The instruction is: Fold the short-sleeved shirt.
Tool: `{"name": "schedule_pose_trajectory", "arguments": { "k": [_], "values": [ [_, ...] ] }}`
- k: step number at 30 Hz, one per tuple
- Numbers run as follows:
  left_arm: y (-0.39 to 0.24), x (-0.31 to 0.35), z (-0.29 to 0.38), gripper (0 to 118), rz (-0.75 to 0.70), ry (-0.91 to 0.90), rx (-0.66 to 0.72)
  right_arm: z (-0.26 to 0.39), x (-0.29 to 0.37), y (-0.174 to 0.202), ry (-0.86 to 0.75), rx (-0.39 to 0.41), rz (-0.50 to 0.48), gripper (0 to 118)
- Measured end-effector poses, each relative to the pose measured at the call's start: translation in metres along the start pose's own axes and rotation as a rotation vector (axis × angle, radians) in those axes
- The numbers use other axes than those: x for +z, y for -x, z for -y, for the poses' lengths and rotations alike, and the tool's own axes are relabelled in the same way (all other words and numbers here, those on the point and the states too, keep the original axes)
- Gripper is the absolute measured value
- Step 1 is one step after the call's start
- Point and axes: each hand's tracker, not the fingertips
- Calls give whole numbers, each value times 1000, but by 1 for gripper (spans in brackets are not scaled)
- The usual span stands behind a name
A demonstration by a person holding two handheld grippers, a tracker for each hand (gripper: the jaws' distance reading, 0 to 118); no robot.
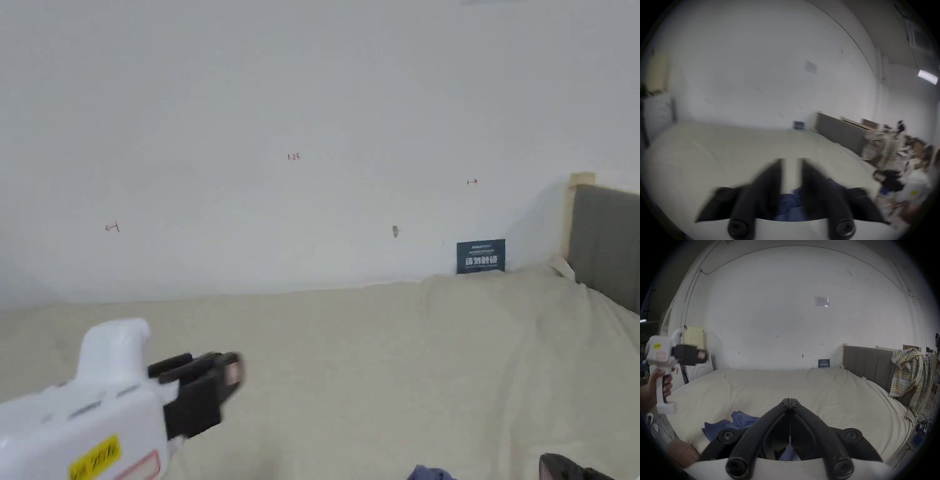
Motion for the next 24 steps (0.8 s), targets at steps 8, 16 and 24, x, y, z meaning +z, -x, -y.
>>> {"name": "schedule_pose_trajectory", "arguments": {
  "k": [8, 16, 24],
  "values": [
    [26, 63, 100, 0, -452, -293, -77, 28, 15, 10, -177, -71, 13, 0],
    [20, 57, 137, 0, -377, -187, -87, 48, 21, 3, -115, -112, 87, 0],
    [42, 6, 80, 0, -363, 148, -157, 34, 19, -7, -57, -153, 46, 0]
  ]
}}
